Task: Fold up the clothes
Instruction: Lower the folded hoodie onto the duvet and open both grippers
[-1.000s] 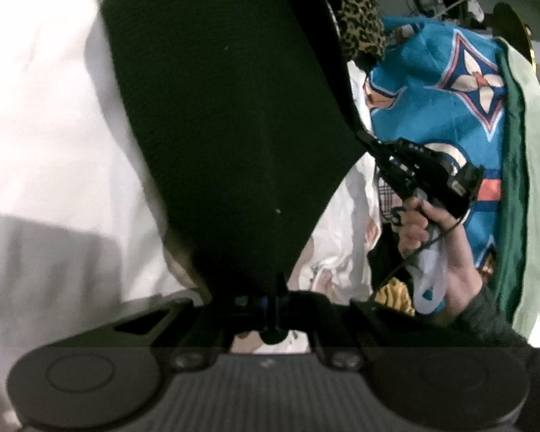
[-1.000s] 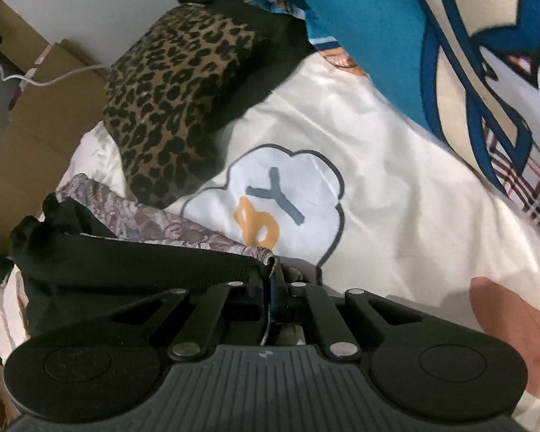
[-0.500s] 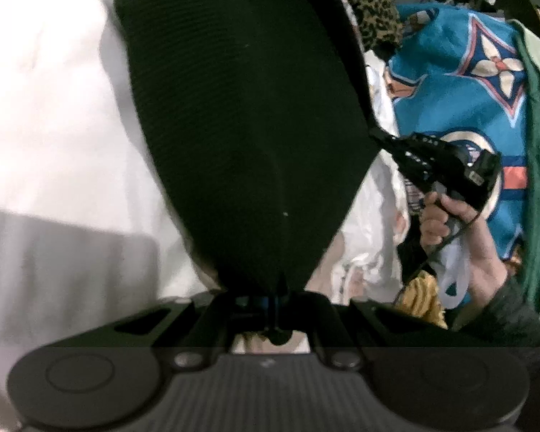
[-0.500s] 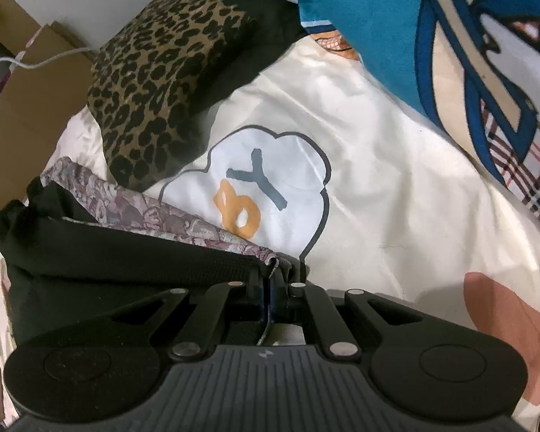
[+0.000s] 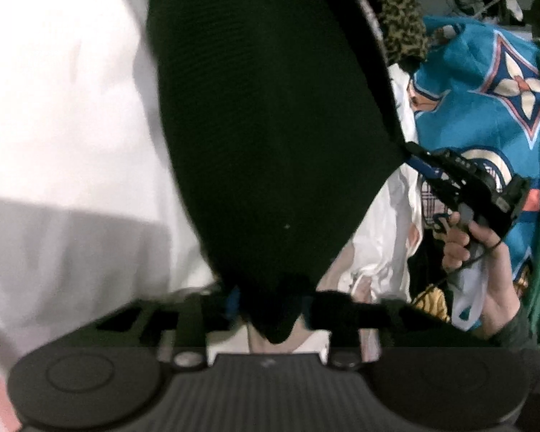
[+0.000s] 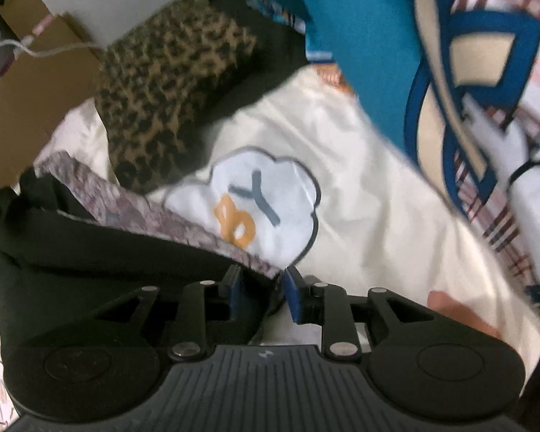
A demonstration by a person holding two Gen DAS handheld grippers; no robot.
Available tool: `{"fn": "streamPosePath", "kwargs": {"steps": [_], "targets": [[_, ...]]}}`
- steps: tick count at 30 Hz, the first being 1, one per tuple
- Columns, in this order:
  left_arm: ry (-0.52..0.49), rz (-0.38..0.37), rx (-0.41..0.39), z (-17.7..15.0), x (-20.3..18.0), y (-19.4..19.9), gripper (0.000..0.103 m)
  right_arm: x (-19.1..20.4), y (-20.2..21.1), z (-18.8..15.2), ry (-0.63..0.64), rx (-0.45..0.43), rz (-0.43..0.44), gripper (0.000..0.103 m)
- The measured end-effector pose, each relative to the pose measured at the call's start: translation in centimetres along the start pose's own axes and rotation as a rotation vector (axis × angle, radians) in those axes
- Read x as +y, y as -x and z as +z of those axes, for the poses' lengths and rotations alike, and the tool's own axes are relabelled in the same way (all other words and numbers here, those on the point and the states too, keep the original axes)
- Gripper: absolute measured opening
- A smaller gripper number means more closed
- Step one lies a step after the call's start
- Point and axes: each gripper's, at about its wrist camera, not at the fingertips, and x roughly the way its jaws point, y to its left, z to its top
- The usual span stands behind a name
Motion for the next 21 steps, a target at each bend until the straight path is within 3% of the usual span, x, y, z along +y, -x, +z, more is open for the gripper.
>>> {"fn": "streamPosePath", "kwargs": {"steps": [1, 10, 16, 21], "targets": [[-0.020, 0.027, -0.005, 0.1, -0.3, 0.8, 0.056, 0.0, 0.5, 0.0, -0.004, -0.014, 0.000, 0.033], [-0.083, 0.131, -0.073, 2.4, -2.9, 6.1, 0.057, 1.0, 2.4, 0.9, -0.012, -0.098, 0.034, 0.033], [-0.105, 0.252, -0.126, 5.5, -3.9, 8.7, 0.056, 1.9, 2.5, 1.5, -0.026, -0.112, 0.066, 0.033], [-0.127, 0.352, -0.279, 9.3, -5.6, 12.5, 0.055, 2.6, 2.5, 2.0, -0.043, -0.132, 0.095, 0.033]]}}
